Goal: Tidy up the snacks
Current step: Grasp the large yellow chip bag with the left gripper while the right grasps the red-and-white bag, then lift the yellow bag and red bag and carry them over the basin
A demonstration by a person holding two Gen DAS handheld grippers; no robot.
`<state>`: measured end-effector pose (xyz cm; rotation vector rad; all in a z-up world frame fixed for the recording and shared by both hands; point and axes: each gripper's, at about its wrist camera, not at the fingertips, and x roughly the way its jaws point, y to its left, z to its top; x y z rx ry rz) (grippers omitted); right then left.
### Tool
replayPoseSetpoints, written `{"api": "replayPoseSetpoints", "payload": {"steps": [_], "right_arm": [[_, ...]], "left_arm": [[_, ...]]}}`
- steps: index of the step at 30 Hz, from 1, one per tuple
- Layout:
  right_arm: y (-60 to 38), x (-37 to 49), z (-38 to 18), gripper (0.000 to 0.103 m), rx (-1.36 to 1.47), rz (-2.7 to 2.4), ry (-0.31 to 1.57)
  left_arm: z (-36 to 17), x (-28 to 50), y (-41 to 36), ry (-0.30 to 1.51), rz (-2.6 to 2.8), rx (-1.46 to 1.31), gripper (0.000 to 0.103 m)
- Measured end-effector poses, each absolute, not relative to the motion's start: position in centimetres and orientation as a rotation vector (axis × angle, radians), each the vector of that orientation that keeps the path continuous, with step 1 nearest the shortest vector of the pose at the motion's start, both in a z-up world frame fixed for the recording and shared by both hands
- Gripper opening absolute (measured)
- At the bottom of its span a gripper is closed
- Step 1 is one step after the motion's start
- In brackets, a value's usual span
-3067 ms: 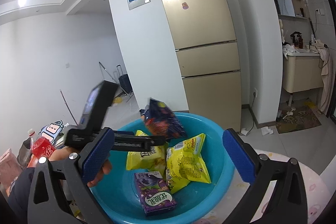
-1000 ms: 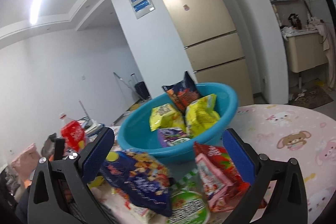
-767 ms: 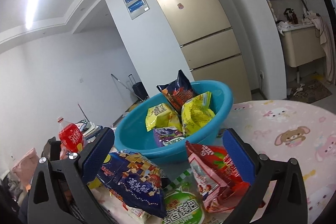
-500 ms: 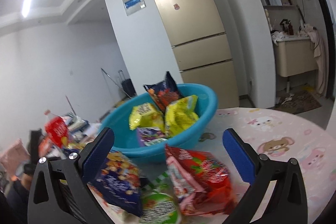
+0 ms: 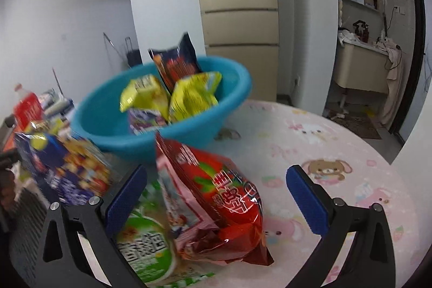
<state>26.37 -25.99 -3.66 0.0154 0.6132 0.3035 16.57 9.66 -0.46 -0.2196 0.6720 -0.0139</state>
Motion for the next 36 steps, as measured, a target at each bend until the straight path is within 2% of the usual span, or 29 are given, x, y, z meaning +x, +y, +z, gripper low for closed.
{"api": "replayPoseSetpoints", "payload": {"steps": [13, 14, 15, 19, 27, 36], "right_arm": [[-26.1, 28.7, -7.1, 0.103, 0.037, 0.281, 0.759], [-26.2, 28.9, -7.2, 0.097, 0.05, 0.274, 0.766], [-26.5, 29.0, -7.2, 0.085, 0.063, 0.272, 0.771], [-26.9, 28.8, -7.1, 0.073, 0.084, 0.282, 0.77], [-27.6, 27.3, -4.7, 0.072, 0.097, 0.248, 0.65], [-28.5, 24.7, -1.0, 0.072, 0.139, 0.201, 0.422]], "left_arm": [[-0.5, 16.5, 9.4, 0.67, -0.013, -0.204, 0.084], [-0.5, 16.5, 9.4, 0.668, -0.015, -0.205, 0.084], [-0.5, 16.5, 9.4, 0.667, -0.015, -0.205, 0.084], [-0.6, 16.5, 9.2, 0.664, -0.012, -0.193, 0.083], [-0.1, 16.2, 9.3, 0.646, -0.009, -0.196, 0.083], [1.5, 14.9, 8.6, 0.58, -0.015, -0.172, 0.083]]}}
